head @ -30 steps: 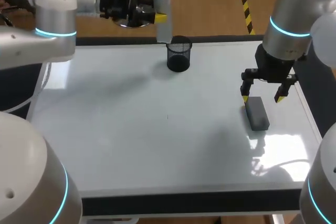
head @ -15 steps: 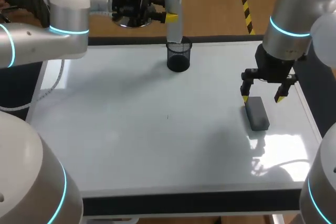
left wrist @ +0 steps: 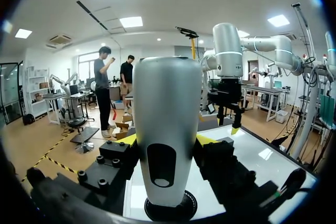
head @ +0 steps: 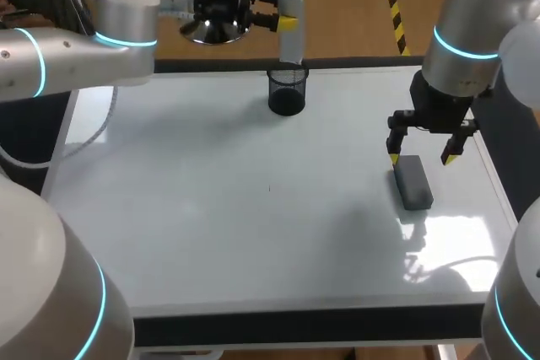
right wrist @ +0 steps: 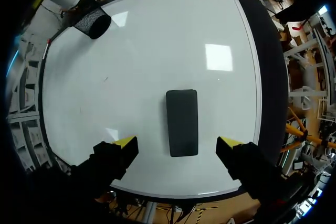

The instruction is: Pick up the inspection probe, press it on each red-marked spot on the whiteboard one by one, put down the probe, pick up the eraser, and wipe off all the red marks.

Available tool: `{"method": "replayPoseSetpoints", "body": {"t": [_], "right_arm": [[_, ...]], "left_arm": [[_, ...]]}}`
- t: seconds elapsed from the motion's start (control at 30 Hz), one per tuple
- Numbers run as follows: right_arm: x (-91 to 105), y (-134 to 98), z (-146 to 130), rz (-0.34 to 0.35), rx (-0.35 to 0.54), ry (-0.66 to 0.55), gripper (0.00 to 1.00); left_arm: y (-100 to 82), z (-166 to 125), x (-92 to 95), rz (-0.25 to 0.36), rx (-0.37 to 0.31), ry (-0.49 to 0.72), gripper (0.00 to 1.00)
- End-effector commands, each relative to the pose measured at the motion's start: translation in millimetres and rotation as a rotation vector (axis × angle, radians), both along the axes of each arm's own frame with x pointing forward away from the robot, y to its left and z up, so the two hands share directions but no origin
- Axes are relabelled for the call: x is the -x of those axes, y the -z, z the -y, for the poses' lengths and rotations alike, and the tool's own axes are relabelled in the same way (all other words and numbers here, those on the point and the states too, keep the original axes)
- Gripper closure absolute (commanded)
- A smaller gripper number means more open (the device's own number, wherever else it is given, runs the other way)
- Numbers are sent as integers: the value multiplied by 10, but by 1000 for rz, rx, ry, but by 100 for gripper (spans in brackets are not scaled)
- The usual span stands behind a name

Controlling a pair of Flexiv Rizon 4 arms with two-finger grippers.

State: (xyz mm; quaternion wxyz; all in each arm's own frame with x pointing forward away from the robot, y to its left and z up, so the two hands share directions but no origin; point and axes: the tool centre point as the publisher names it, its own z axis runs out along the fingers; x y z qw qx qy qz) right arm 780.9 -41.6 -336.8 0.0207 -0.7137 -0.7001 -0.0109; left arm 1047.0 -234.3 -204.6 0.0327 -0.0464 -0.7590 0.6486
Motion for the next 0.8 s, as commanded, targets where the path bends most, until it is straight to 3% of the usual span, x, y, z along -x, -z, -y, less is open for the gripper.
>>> {"method": "replayPoseSetpoints", "body": {"t": [0.03, 0.8], "right_arm": [[8, -12, 12, 1, -1, -1, 0], [8, -12, 12, 1, -1, -1, 0]], "left_arm": [[72, 71, -99, -6, 11, 32, 100], [238, 1, -54, -30, 0, 28, 100]]}}
